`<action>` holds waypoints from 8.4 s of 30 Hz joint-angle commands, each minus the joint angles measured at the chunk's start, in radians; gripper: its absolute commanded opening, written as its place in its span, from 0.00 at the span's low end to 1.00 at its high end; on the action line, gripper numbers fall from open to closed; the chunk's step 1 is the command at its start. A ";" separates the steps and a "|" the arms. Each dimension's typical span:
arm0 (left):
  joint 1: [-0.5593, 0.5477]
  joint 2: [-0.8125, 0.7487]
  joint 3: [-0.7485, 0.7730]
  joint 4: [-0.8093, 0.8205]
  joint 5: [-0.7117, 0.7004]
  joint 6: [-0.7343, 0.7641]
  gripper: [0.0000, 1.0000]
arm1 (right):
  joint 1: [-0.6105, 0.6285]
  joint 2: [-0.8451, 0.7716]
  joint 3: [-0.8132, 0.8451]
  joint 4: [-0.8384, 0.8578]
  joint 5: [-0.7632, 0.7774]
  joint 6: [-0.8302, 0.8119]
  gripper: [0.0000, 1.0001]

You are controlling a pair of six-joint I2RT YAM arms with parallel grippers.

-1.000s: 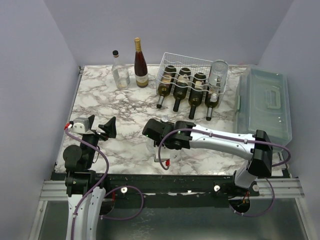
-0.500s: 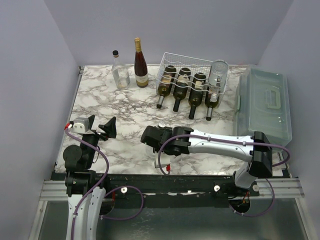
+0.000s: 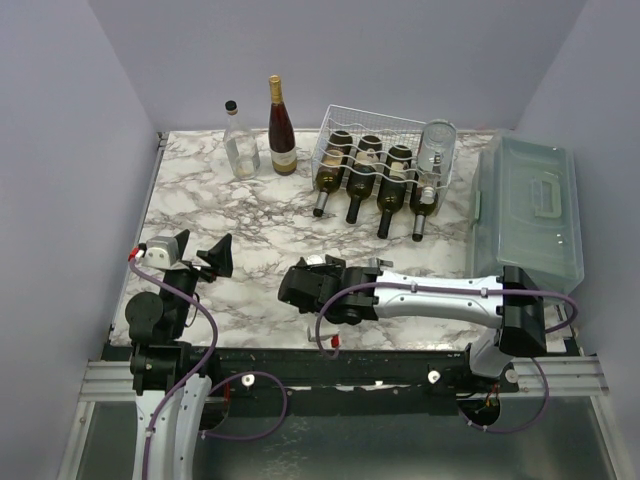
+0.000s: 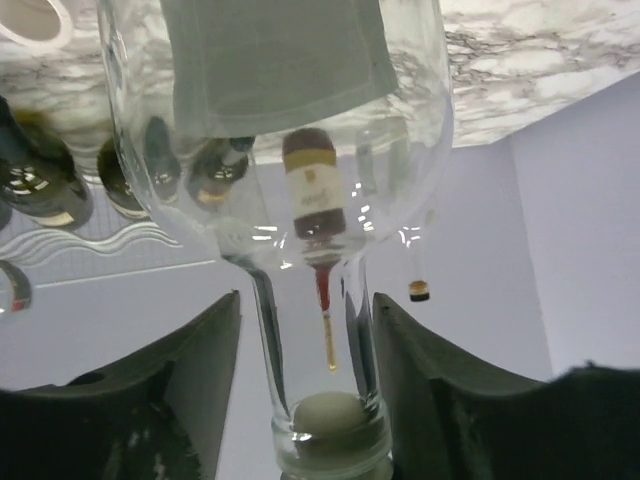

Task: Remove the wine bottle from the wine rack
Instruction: Place the wine bottle at the center of the board, then pick up the wine bottle from the center of the board, then place the wine bottle at the center of the board.

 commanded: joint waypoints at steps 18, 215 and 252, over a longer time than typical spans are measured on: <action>0.004 0.003 -0.008 0.026 0.072 -0.008 0.99 | 0.236 -0.045 0.099 -0.210 0.157 0.320 1.00; -0.067 1.273 0.454 0.946 -0.332 0.156 0.00 | -1.150 -0.531 -0.499 0.515 -1.385 1.778 1.00; 0.093 1.738 0.896 1.003 -0.390 0.182 0.00 | -1.150 -0.506 -0.482 0.486 -1.371 1.750 1.00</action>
